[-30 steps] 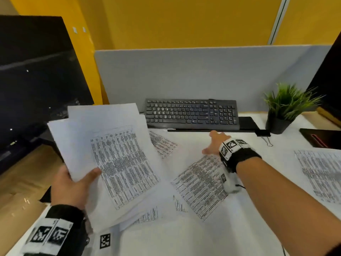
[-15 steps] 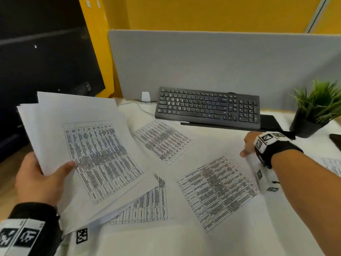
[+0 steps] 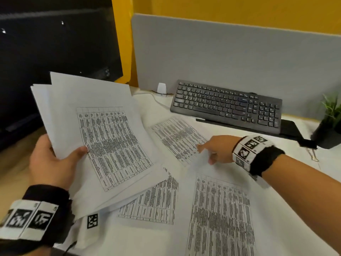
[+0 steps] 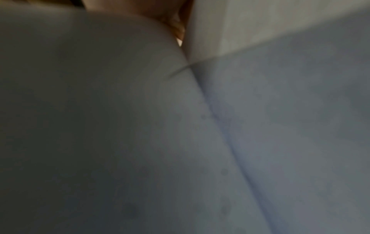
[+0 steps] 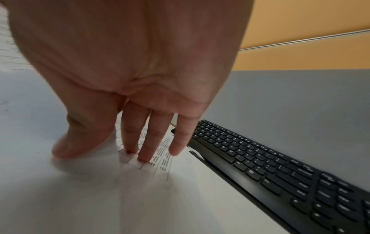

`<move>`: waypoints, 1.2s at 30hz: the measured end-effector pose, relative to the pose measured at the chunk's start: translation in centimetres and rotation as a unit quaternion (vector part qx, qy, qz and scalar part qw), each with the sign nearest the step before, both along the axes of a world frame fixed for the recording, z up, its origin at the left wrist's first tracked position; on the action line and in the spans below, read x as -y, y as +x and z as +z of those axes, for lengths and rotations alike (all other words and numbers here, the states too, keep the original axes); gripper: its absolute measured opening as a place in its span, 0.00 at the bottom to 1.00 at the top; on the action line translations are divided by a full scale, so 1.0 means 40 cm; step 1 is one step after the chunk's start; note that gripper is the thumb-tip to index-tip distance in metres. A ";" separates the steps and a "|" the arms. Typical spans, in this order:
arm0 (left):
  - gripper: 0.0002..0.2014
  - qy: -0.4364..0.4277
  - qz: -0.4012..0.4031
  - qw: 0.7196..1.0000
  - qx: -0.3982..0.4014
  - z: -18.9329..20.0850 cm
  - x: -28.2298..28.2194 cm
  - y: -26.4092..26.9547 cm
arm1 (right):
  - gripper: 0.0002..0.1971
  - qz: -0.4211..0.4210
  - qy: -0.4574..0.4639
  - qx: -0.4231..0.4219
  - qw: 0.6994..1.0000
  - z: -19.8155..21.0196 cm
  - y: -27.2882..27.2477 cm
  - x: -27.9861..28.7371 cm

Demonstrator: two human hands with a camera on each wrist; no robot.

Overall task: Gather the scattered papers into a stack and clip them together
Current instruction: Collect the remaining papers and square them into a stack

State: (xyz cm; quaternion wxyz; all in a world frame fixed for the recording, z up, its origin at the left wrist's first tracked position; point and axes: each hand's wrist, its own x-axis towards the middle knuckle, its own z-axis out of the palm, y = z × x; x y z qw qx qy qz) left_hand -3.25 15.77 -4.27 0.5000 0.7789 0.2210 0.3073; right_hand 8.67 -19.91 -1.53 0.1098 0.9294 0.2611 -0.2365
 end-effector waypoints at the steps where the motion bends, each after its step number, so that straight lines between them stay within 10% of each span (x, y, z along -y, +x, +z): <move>1: 0.27 0.002 -0.005 1.000 0.004 -0.003 -0.003 0.001 | 0.25 0.002 -0.020 -0.003 1.000 0.012 -0.014 0.014; 13: 0.26 -0.021 -0.022 0.999 0.022 -0.025 -0.004 -0.007 | 0.19 0.108 -0.052 0.090 0.989 0.029 0.162 -0.177; 21: 0.28 0.004 -0.014 1.000 0.013 -0.016 -0.041 -0.007 | 0.22 0.126 -0.025 0.008 0.992 -0.047 0.256 -0.286; 29: 0.29 -0.003 -0.002 1.000 0.006 -0.027 -0.037 -0.012 | 0.43 0.048 -0.028 -0.007 0.998 -0.032 0.286 -0.257; 34: 0.28 -0.016 -0.002 1.000 0.012 -0.008 -0.022 -0.018 | 0.23 0.051 -0.056 0.039 0.996 -0.019 0.273 -0.215; 36: 0.27 -0.014 0.004 1.000 0.014 -0.001 -0.017 -0.020 | 0.29 0.042 -0.041 0.083 0.995 -0.018 0.255 -0.184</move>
